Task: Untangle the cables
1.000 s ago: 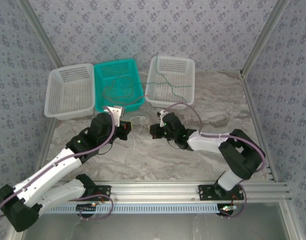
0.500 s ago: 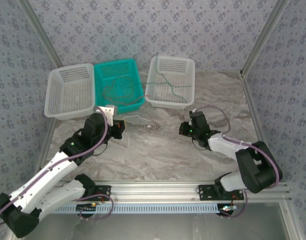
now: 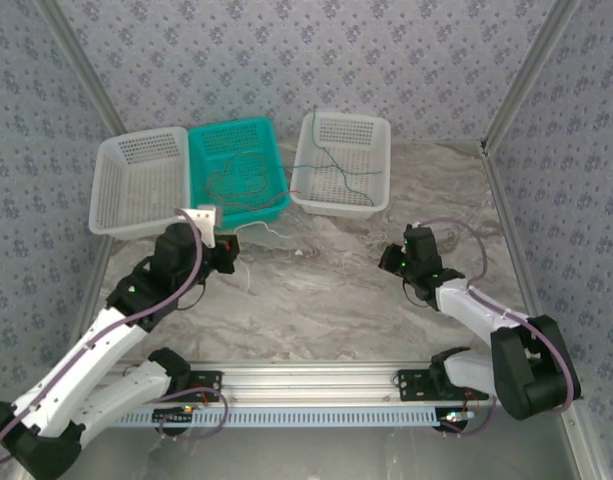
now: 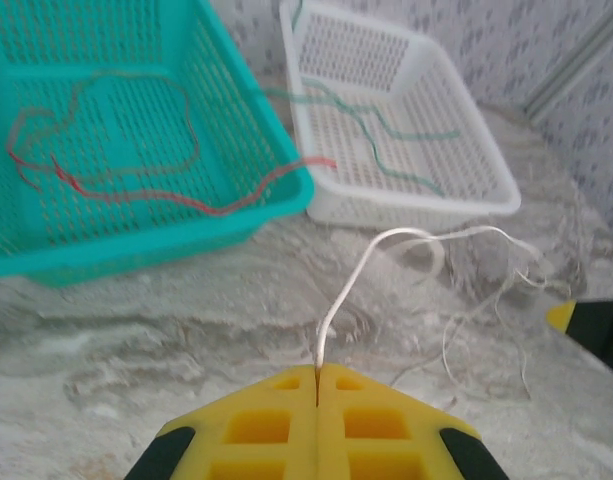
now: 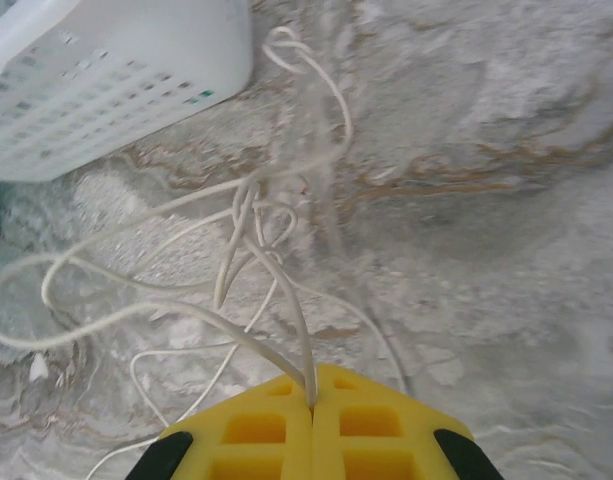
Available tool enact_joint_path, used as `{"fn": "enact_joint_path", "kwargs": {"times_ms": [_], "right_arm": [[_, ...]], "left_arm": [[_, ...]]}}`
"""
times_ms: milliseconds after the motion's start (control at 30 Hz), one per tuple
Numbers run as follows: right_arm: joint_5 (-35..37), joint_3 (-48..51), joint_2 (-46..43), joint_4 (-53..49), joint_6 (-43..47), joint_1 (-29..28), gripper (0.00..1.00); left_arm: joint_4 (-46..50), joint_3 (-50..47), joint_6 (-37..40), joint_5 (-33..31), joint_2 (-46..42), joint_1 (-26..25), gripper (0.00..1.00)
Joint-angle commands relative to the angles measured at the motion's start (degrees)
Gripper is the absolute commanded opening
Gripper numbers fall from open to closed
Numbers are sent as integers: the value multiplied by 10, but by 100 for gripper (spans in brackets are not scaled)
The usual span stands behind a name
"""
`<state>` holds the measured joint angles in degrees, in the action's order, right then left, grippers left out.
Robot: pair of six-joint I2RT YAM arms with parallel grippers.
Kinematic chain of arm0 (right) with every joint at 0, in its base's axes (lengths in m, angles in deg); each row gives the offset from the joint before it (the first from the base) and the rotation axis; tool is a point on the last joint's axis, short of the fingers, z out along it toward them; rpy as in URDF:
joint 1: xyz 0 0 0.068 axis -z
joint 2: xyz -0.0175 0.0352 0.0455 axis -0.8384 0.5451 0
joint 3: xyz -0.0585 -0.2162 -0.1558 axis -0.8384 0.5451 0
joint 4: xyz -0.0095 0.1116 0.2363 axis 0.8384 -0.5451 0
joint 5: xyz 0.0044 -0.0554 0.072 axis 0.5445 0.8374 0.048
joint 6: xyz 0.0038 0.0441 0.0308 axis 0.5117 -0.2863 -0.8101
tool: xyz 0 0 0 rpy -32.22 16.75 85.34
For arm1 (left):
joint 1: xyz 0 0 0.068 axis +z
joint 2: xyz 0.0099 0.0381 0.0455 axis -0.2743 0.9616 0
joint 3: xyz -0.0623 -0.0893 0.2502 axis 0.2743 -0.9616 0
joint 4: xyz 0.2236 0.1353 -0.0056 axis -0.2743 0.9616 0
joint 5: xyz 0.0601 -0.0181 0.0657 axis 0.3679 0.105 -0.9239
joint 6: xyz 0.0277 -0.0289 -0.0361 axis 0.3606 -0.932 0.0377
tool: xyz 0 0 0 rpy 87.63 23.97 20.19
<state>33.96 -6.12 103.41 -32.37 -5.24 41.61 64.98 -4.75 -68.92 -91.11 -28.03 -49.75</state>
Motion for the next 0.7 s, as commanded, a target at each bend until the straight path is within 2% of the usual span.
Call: {"fn": "enact_joint_path", "kwargs": {"times_ms": [0, 300, 500, 667], "right_arm": [[3, 19, -12, -12, -22, 24, 0], [-18, 30, -26, -13, -24, 39, 0], [-24, 32, -26, -12, -22, 41, 0], [-33, 28, -25, -12, -22, 43, 0]], "left_arm": [[22, 53, 35, -5, -20, 24, 0], [37, 194, 102, 22, 46, 73, 0], [54, 332, 166, -10, 115, 112, 0], [55, 403, 202, -27, 170, 152, 0]]}}
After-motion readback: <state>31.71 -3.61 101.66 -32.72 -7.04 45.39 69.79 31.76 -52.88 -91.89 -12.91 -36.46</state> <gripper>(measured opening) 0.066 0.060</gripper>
